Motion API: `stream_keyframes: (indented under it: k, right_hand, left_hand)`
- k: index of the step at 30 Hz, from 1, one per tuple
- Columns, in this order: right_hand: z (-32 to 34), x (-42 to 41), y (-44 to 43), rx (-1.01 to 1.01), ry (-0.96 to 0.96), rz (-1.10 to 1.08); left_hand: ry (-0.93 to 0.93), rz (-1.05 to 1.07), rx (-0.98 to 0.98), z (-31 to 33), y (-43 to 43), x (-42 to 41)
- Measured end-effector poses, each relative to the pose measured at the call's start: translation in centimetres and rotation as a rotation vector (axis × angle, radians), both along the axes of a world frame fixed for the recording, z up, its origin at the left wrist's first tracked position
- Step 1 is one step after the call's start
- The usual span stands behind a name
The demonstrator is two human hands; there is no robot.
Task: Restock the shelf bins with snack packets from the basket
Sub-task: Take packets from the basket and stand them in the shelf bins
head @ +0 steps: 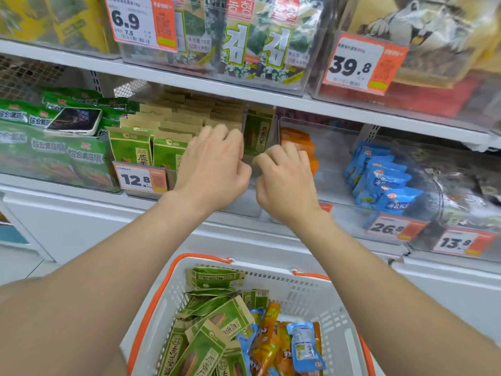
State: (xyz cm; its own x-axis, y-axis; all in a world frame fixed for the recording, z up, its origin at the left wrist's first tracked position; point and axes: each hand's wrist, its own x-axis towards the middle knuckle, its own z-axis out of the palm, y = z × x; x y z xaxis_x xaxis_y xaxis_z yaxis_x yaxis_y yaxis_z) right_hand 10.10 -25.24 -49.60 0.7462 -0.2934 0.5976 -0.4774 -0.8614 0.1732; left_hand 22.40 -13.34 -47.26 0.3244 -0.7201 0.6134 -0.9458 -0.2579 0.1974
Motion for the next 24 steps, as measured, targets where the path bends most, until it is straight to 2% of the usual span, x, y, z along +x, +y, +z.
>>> stream_keyframes:
  k: [2, 5, 9, 12, 14, 18, 21, 24]
  right_hand:
    - [-1.8, -2.5, 1.7, -0.003, -0.117, 0.115]
    - [-5.5, -5.8, 3.9, 0.132, -0.064, 0.161]
    - [-9.7, -8.7, 5.3, 0.325, 0.439, 0.076]
    - [-11.8, -10.2, 6.3, 0.41, 0.642, 0.018]
    - [-13.2, -10.7, 6.9, 0.467, 0.756, 0.018]
    - [-14.8, -11.5, 7.3, 0.614, 0.941, 0.02]
    - [-15.4, -11.7, 7.4, 0.609, 0.942, 0.023]
    - [-16.0, -11.4, 7.4, 0.632, 0.944, 0.001]
  left_hand:
    - [0.062, 0.048, 0.088, -0.7, 0.9, -1.6]
    - [0.112, 0.138, 0.395, -3.5, 2.1, -4.1]
    - [0.155, 0.042, 0.959, -8.7, 3.6, -6.1]
    - [0.152, -0.114, 1.305, -13.6, 4.6, -6.8]
    - [0.127, -0.167, 1.465, -16.6, 5.7, -7.6]
    - [0.056, -0.272, 1.603, -21.3, 7.9, -9.0]
    - [0.062, -0.261, 1.567, -22.6, 8.8, -9.2]
    - [-0.018, -0.254, 1.598, -23.3, 8.9, -9.3]
